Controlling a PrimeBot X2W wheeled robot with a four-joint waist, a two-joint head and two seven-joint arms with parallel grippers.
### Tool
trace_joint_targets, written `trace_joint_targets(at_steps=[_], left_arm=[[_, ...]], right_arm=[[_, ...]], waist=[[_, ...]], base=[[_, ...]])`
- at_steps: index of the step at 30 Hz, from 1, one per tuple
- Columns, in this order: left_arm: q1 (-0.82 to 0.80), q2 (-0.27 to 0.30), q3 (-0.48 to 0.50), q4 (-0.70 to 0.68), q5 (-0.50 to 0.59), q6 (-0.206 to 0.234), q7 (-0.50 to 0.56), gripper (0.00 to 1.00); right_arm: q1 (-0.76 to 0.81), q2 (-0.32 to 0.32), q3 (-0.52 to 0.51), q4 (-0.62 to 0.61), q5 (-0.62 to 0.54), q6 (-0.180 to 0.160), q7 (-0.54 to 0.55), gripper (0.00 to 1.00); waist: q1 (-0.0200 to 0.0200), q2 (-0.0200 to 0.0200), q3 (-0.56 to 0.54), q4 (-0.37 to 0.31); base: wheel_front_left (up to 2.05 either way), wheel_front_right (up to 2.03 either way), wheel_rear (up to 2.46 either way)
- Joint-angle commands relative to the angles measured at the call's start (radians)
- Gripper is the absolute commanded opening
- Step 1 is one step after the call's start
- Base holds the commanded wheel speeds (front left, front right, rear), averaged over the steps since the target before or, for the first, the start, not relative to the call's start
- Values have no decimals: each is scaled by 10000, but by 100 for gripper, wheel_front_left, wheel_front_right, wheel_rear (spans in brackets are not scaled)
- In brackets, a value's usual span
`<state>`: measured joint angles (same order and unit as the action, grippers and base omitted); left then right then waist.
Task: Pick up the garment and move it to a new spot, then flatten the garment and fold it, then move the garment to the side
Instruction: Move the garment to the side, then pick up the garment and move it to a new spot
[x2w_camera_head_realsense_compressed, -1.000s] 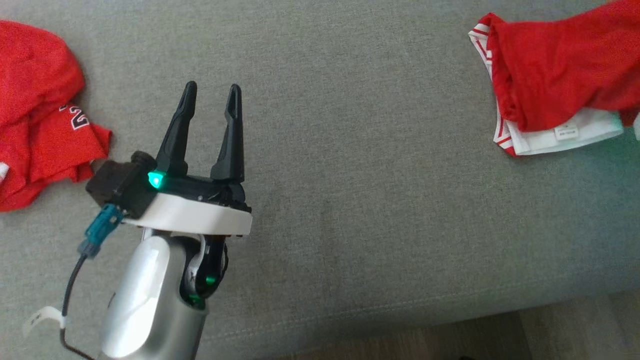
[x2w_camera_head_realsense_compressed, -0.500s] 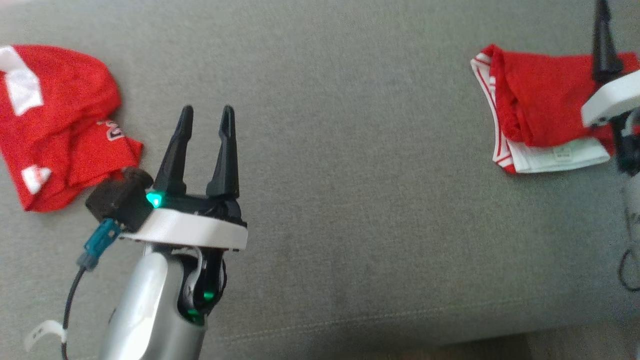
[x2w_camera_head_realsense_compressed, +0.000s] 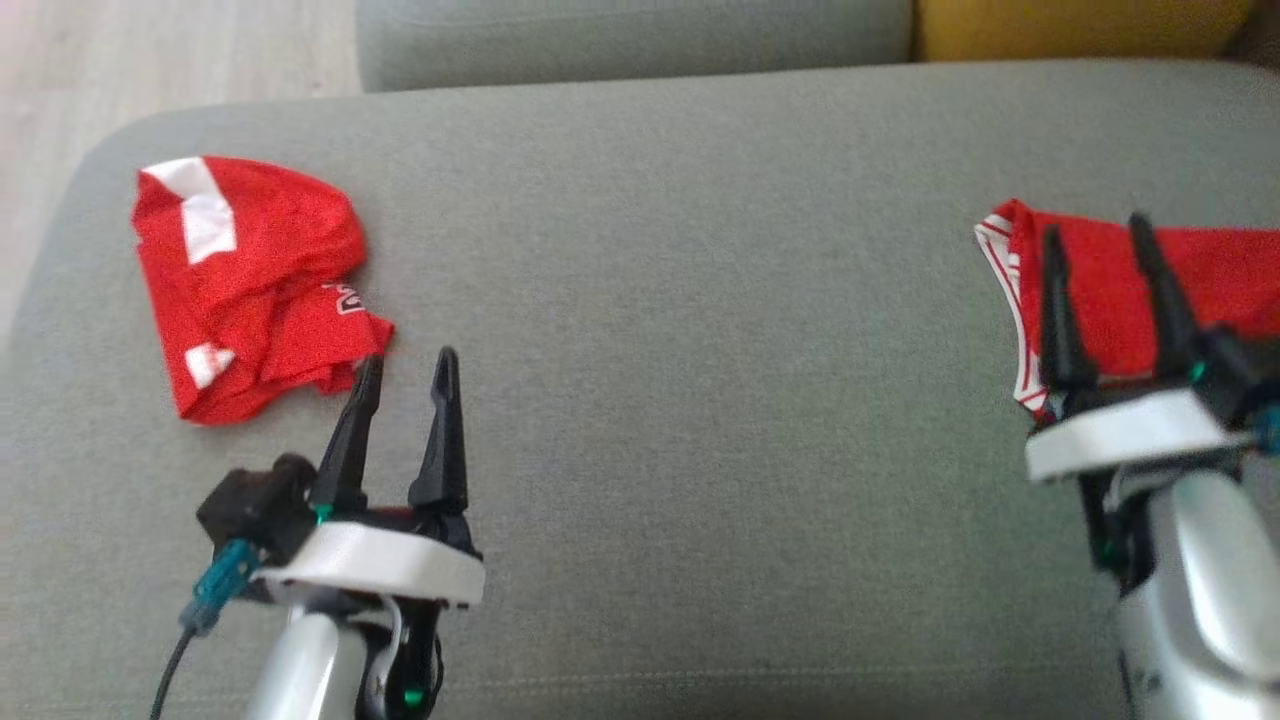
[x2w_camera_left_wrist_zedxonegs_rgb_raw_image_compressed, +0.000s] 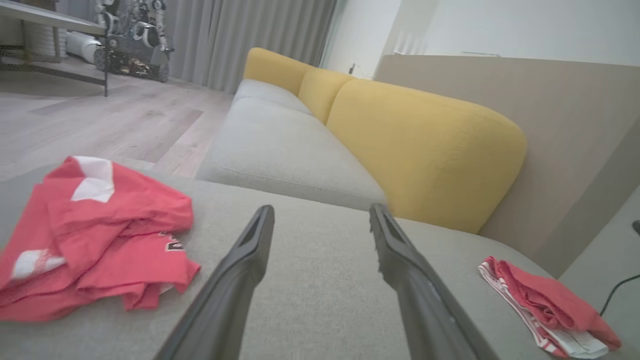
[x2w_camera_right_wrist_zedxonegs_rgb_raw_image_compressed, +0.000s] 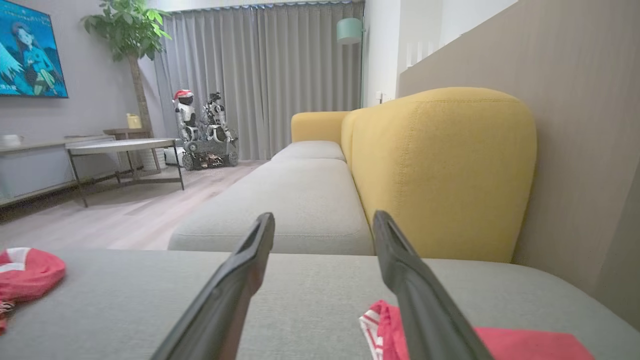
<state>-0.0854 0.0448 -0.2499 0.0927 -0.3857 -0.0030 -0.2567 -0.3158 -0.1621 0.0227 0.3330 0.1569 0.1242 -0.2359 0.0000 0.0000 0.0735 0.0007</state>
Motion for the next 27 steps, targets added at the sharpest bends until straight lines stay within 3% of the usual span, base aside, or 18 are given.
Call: trace_joint_targets(at_steps=[1,11,27], left_arm=[[-201,54,366,-296,21,73,-51,100],[679,54,417,-395,242,117,-51,100],[805,54,292,-556,404,150,-51,100]], right_arm=[[48,78,183,-514,-47,65,-135,100],[2124,717,265,-1678,-558,65,-179,100],[2516,1044,30,-1758,-914,65,-205,100]], waist=[[0,0,-203,172],[0,0,-689,460],[0,0,-736,415]], base=[[0,0,0],[0,0,0],[0,0,0]])
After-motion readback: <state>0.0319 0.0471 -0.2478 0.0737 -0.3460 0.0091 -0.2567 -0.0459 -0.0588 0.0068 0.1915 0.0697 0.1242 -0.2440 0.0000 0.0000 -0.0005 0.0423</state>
